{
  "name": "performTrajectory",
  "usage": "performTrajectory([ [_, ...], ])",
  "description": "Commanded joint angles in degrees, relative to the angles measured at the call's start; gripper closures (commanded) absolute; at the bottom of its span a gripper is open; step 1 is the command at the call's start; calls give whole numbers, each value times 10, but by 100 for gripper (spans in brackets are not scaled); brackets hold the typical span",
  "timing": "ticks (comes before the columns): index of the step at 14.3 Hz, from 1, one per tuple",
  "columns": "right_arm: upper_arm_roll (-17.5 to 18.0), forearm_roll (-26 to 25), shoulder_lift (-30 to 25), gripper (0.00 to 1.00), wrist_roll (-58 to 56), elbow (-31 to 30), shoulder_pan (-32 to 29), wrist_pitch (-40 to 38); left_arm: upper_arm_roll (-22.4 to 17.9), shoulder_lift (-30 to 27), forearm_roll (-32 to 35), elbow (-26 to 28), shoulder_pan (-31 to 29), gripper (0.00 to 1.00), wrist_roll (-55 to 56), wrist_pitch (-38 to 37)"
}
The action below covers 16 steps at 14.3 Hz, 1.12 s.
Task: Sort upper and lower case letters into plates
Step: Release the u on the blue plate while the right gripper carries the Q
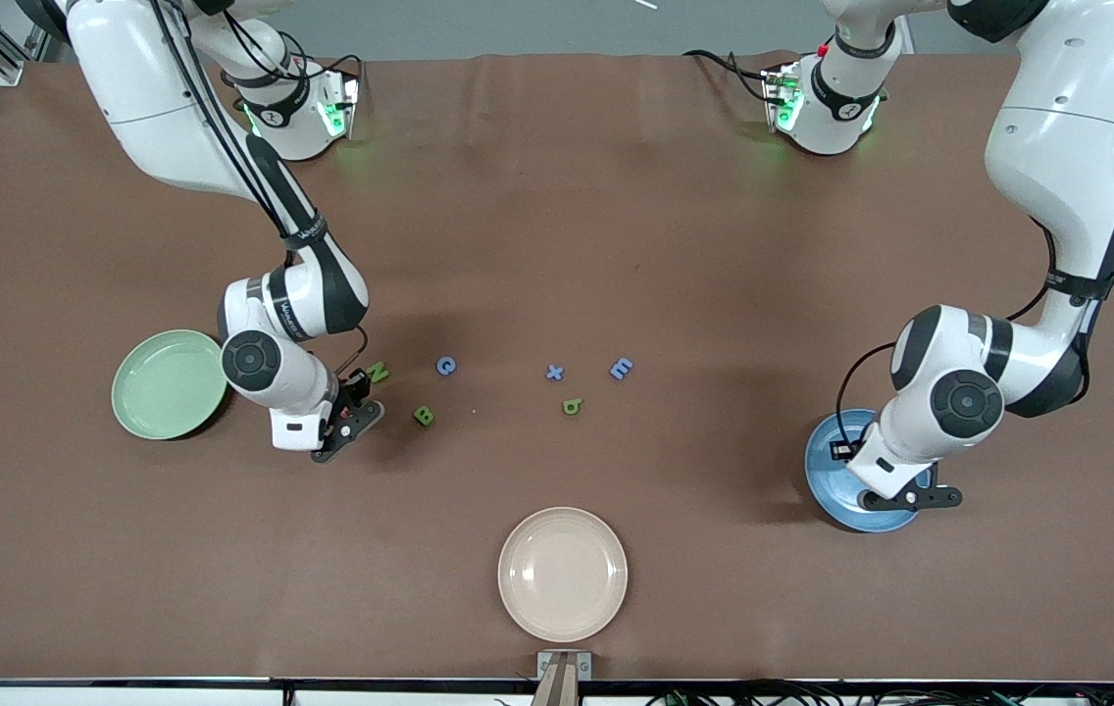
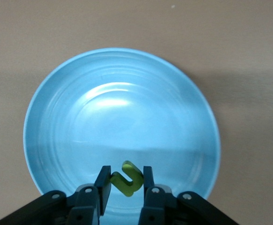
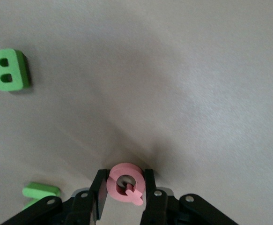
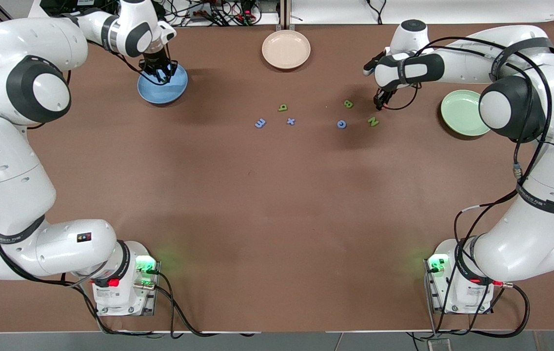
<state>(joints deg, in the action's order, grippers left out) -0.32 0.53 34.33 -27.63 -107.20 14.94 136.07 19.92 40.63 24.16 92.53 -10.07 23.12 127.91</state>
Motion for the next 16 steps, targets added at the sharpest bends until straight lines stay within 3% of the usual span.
performTrajectory([
  [1,6,10,-69,84,-23,-10,-48,-70,11,-10,6,0,-13,0,-1,2],
  [4,5,9,-119,84,-114,-13,-127,-114,55,-27,-14,-3,3,0,51,-12],
  [8,4,9,-124,84,-219,-29,-239,-108,116,-27,-14,-5,20,0,145,-24],
  [13,4,9,-103,84,-319,-92,-324,26,119,0,-20,-8,138,0,343,-20],
  [16,4,9,-81,83,-321,-114,-335,82,117,14,-31,-13,191,0,478,-17],
])
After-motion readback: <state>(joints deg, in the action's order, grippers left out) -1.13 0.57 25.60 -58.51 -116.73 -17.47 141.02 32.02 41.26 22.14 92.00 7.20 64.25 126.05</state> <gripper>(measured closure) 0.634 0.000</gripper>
